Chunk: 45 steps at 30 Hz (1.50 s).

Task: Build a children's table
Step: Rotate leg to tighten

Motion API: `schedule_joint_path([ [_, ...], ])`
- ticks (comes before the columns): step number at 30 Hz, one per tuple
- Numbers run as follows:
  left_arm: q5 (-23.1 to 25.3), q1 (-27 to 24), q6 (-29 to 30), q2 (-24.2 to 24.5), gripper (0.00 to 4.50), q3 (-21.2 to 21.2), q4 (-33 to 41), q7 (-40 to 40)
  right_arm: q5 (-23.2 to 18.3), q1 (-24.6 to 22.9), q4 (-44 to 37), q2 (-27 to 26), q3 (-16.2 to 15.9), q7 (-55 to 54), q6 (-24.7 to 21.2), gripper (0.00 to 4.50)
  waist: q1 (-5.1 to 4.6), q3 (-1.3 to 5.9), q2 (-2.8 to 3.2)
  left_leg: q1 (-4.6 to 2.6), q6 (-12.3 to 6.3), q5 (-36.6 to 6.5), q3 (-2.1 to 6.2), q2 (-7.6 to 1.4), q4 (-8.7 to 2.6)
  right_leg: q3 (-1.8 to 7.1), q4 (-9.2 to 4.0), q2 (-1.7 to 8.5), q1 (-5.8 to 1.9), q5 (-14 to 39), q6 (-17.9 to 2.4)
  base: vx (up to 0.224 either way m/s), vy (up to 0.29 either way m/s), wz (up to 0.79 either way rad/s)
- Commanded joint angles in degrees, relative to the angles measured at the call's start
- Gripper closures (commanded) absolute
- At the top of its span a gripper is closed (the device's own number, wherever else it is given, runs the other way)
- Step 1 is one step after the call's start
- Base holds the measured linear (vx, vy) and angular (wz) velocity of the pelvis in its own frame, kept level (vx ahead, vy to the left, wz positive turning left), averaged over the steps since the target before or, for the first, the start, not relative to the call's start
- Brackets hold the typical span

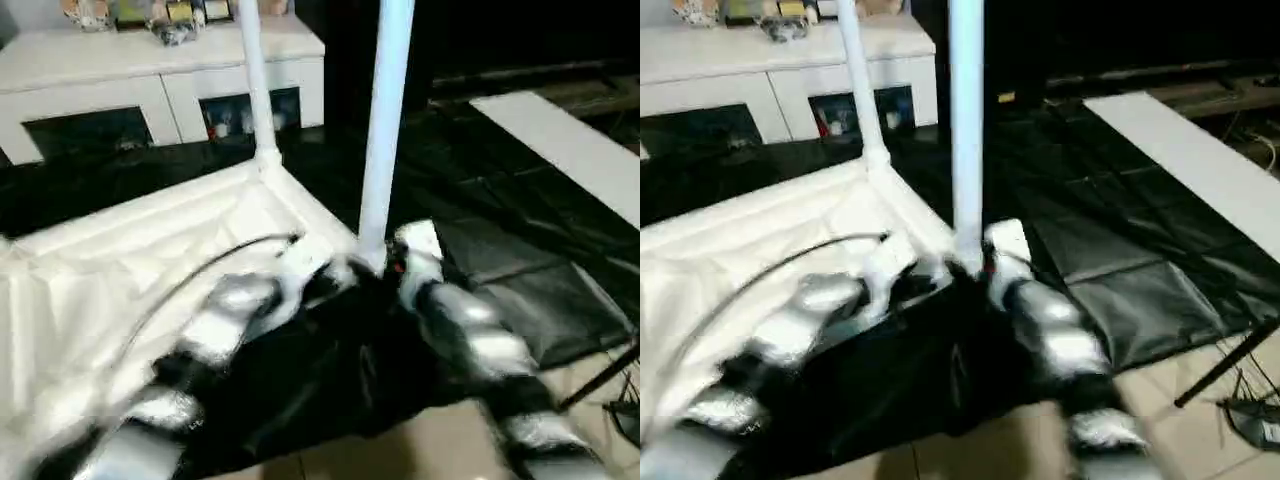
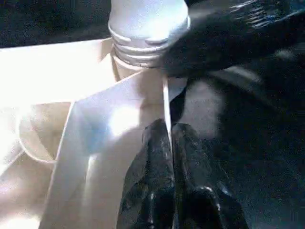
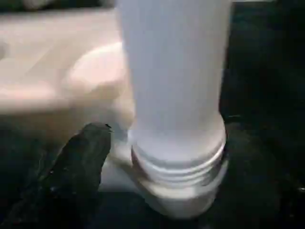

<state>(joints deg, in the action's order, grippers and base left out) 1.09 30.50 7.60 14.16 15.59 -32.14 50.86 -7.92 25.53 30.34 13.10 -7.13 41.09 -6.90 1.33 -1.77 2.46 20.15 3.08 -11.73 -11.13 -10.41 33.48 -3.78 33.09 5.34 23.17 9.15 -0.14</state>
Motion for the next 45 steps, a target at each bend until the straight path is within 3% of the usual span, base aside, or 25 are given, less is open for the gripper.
schedule_joint_path([
  [1,-1.56,-2.21,-1.19,1.22,4.50,4.82,3.30,9.89,-0.92,-0.76,-5.72,2.68,-4.02,10.19,-0.27,0.39,0.54,2.73,-0.69,0.40,-4.81,-15.44,1.22,-2.69,-4.40,2.34,-4.22,3.26,-2.42,18.91,-11.16,0.000,0.000,0.00],
  [2,-2.00,-2.63,-1.10,2.11,4.50,5.16,4.35,11.28,-0.85,-1.23,-6.50,4.09,-4.12,12.11,0.03,0.39,0.82,2.88,-0.40,0.18,-4.75,-14.56,1.11,-2.77,-4.33,2.36,-4.04,3.27,-2.38,17.39,-11.75,0.062,-0.031,0.03],
  [3,-3.03,-3.33,-0.62,3.43,4.50,5.41,6.04,13.58,-0.99,-1.71,-7.54,6.22,-3.99,14.91,0.28,0.39,1.49,3.08,-0.28,-0.19,-5.34,-10.66,0.62,-2.97,-3.91,2.32,-3.15,2.87,-2.15,9.86,-14.32,0.061,-0.020,0.06],
  [5,-4.55,-4.19,-0.13,4.80,4.50,5.36,8.11,16.46,-1.44,-1.95,-8.50,8.40,-3.64,17.74,0.47,0.39,2.29,3.31,-0.22,0.07,-6.15,-6.98,0.44,-3.09,-3.55,2.17,-2.17,2.85,-2.56,3.97,-16.02,0.030,-0.010,0.03],
  [9,-6.31,-5.51,1.78,6.10,4.50,4.81,11.50,19.40,-2.81,-1.94,-10.23,10.54,-3.57,20.52,-0.55,0.39,2.88,3.36,-0.10,0.12,-7.00,-5.58,0.42,-3.05,-3.25,2.06,-1.75,2.81,-2.63,1.80,-16.85,0.000,0.000,0.00],
  [13,-6.49,-5.83,1.87,6.58,4.50,4.58,11.97,19.78,-2.66,-1.88,-10.70,12.04,-5.41,23.75,-0.71,0.39,3.06,3.11,-0.30,0.24,-6.04,-7.89,0.40,-3.00,-3.36,2.06,-2.22,2.84,-2.51,6.29,-15.93,0.000,0.000,0.00],
  [17,-6.53,-5.83,2.12,6.90,4.50,4.05,11.87,19.22,-0.69,-1.95,-9.86,12.67,-6.97,25.74,0.30,0.84,3.24,2.90,-0.52,0.18,-4.23,-10.17,0.55,-3.00,-3.59,2.24,-2.75,3.05,-2.46,11.99,-13.92,0.000,0.000,0.00],
  [28,-6.17,-5.97,2.34,7.14,4.50,3.50,11.84,18.31,1.06,-1.64,-8.18,13.47,-8.32,25.73,1.74,1.76,3.20,3.02,-0.62,0.18,-4.44,-9.12,0.56,-2.87,-3.37,2.25,-2.58,2.89,-2.38,11.46,-13.70,0.000,0.000,0.00],
  [33,-5.88,-5.99,2.35,7.13,4.50,3.62,11.18,18.16,1.87,-2.35,-7.37,13.44,-8.99,25.93,2.20,1.86,3.21,3.10,-0.62,0.23,-4.67,-8.60,0.54,-2.78,-3.22,2.26,-2.45,2.84,-2.45,10.40,-13.97,0.000,0.000,0.00],
  [36,-4.38,-5.69,3.03,6.12,4.50,3.51,9.71,14.69,2.14,-1.81,-4.14,10.69,-7.16,19.59,0.91,1.86,3.13,2.97,-0.62,0.26,-4.59,-9.10,0.54,-2.81,-3.30,2.26,-2.57,2.86,-2.36,11.52,-13.87,0.000,0.000,0.00],
  [39,-2.60,-4.41,5.18,3.17,4.50,2.55,6.38,7.55,1.38,-0.56,-0.56,5.26,-3.35,8.27,-2.51,1.87,2.14,2.21,-0.82,-0.02,-1.98,-15.64,0.71,-2.60,-3.98,2.15,-3.85,2.86,-2.08,22.27,-11.24,0.000,0.000,0.00],
  [40,-2.25,-3.94,5.84,2.15,4.50,2.14,5.39,5.37,0.92,-0.28,0.04,3.64,-2.24,5.26,-3.78,1.87,1.44,1.78,-0.61,-0.48,-0.28,-19.11,1.07,-2.43,-4.22,1.98,-4.43,2.89,-1.77,28.37,-9.73,0.000,0.000,0.00],
  [41,-1.79,-3.41,6.25,1.23,4.50,1.83,4.48,3.27,0.72,-0.15,0.23,2.32,-1.54,2.78,-4.63,1.87,1.00,1.96,-0.89,-0.80,0.69,-20.93,1.45,-2.26,-4.22,1.75,-4.90,3.06,-1.84,32.47,-7.72,0.000,0.000,0.00],
  [44,0.14,-0.07,7.31,-3.01,4.50,0.29,-0.73,-6.72,0.85,1.39,2.75,-4.13,2.05,-11.79,-7.90,1.88,0.16,2.15,-0.75,-0.55,0.75,-20.29,1.64,-2.25,-4.46,1.86,-5.05,2.92,-1.78,30.33,-7.04,0.000,0.000,0.00],
  [45,0.14,-0.07,7.31,-3.01,4.50,0.29,-0.73,-6.72,0.85,1.39,2.75,-4.13,2.05,-11.79,-7.90,1.88,0.09,2.18,-0.68,-0.55,0.93,-20.31,1.69,-2.27,-4.52,1.80,-5.02,2.91,-1.79,30.13,-7.09,0.000,0.000,0.00],
])
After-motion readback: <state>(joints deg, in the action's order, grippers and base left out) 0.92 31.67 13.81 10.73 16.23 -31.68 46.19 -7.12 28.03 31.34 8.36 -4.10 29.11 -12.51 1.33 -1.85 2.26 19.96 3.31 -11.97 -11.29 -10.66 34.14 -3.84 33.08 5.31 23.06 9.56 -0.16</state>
